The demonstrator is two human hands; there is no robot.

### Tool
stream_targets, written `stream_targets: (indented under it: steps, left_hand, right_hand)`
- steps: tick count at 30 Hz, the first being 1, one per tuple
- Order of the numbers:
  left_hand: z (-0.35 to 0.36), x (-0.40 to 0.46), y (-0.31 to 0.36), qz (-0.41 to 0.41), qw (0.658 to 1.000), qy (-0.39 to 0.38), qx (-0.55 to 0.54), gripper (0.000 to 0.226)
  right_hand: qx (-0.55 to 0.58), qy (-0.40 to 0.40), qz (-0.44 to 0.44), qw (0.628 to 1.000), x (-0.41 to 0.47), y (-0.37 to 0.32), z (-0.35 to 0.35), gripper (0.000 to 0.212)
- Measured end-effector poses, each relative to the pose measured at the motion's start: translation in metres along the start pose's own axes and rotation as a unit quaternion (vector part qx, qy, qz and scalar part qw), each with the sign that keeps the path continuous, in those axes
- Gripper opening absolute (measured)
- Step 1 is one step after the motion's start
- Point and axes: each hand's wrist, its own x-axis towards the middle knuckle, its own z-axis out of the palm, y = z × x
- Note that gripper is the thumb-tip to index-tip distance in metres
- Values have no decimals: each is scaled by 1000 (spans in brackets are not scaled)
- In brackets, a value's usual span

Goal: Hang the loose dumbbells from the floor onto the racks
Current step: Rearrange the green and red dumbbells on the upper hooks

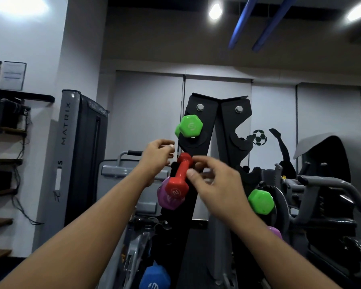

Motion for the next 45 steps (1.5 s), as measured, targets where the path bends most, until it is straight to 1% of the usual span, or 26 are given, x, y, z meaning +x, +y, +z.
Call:
stream_targets:
  steps: [4,8,13,16,18,20,23,27,30,33,36,38,40,43,45]
  left_hand:
    - [-3,16,7,-1,1000,22,-7,16]
    - [-1,29,15,4,1000,25,12,19]
    - [5,39,20,1,999,32,14,19]
    - [9,44,18,-9,999,29,12,29]
    - [12,48,16,-23,999,19,13,35]
    - [15,50,16,-52,999,3,0,35]
    - [21,52,16,-82,996,-18,-31,29]
    - [29,58,19,-86,994,-38,-62,24]
    - [35,65,23,-71,993,-29,-87,23]
    - [38,64,29,-71,990,-26,-122,14]
    - [39,64,31,-80,986,-9,-149,19]
    - [41,65,24,-88,982,7,-170,15]
    - [40,66,17,-89,979,5,-183,7]
    - [37,71,9,-89,980,-27,-174,18]
    - [34,73,8,-95,985,-45,-140,18]
  right_hand:
    - [-36,22,-6,999,34,-8,-25,27]
    - [-84,21,-19,996,61,-19,-40,25]
    - [-106,18,-29,994,80,-28,-47,32]
    - [-127,5,-27,992,90,-24,-46,37]
    - [-136,-4,-20,990,97,-20,-42,41]
    - [-140,-8,-8,990,103,-17,-38,43]
    - [-134,-24,18,991,112,-10,-28,42]
    - [-105,-37,40,993,122,-4,-13,46]
    - [-77,-22,49,996,131,-3,-9,47]
    - [-75,-4,42,996,135,-4,-6,43]
    - [-46,26,37,998,130,-3,0,39]
    - [-33,39,33,998,125,-2,3,40]
    - [-21,37,33,999,121,-1,4,39]
    - [-18,27,32,999,121,0,2,39]
    - [-18,16,34,999,121,1,0,39]
